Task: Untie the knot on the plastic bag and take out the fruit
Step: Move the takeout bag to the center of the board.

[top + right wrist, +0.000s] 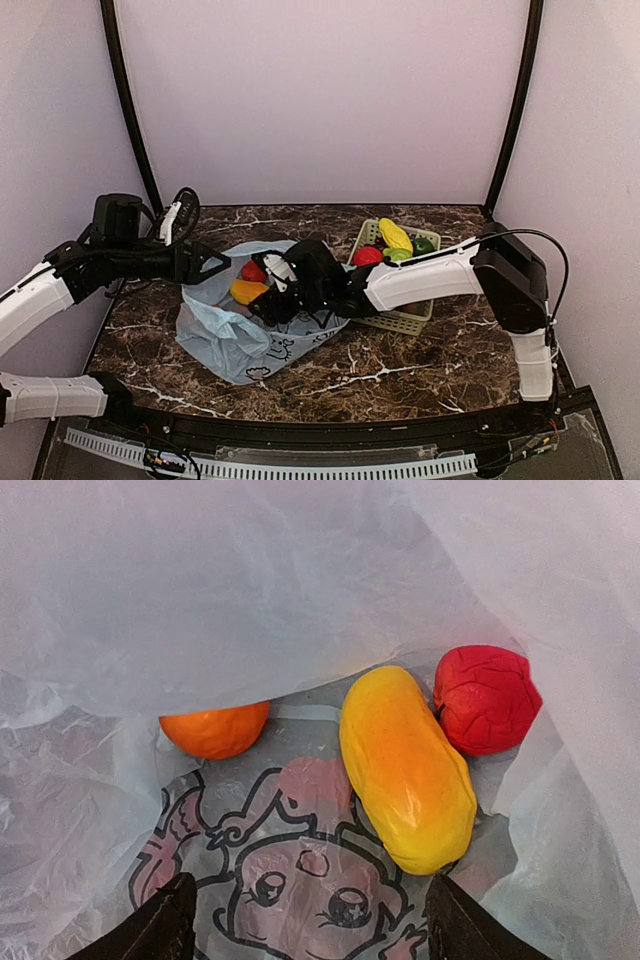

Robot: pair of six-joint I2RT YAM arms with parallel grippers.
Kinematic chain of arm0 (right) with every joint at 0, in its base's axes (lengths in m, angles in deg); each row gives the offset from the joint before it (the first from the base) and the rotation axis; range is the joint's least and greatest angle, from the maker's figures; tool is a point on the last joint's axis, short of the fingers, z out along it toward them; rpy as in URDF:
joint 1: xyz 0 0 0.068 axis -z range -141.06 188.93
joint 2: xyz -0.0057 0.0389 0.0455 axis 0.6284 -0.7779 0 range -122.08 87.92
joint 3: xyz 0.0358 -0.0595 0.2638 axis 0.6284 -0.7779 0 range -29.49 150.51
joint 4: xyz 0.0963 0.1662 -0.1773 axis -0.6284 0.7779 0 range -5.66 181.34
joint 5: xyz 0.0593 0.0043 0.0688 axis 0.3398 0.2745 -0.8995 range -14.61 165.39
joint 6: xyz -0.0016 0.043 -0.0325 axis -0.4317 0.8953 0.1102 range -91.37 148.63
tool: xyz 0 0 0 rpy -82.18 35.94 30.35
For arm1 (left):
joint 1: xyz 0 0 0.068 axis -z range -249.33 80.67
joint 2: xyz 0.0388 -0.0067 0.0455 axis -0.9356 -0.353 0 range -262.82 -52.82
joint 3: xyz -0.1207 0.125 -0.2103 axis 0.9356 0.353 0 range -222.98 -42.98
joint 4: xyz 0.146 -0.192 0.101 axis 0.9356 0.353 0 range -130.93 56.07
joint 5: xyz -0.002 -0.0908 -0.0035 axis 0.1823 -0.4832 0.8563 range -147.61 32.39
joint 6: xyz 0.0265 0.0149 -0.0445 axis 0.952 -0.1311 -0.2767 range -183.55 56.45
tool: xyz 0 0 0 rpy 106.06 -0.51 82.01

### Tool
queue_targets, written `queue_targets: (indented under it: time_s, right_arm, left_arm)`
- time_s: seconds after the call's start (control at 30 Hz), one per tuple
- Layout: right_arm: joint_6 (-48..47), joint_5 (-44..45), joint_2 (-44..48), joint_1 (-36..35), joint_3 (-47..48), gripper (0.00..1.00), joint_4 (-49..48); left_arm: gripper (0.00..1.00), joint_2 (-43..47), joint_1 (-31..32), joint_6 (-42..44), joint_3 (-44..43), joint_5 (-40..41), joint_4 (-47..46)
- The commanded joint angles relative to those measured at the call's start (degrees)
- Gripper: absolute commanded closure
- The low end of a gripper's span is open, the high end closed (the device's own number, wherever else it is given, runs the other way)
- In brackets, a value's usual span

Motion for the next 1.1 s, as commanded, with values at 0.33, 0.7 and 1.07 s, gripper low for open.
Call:
queue_targets:
  time_s: [0.33,0.7,1.07]
  right_arm:
    - [1.7,-2.4,-3.3,0.5,2.7,0.24,-1.9]
    - [2.5,-3.8,-3.6,1.0,3.3,0.24,-1.9]
    - [3.0,-5.8,-4.4,1.0,4.2,0.23,-1.7]
  left_arm:
    - [0.09,-3.6,-17.1,-9.6,1.4,13.3,0.9]
    - [0.06,-8.4,-21.5,-15.7,17.1,9.8,-10.7]
    - [0.14,-16.5,-22.2,-18.0,22.2,5.9,-22.0]
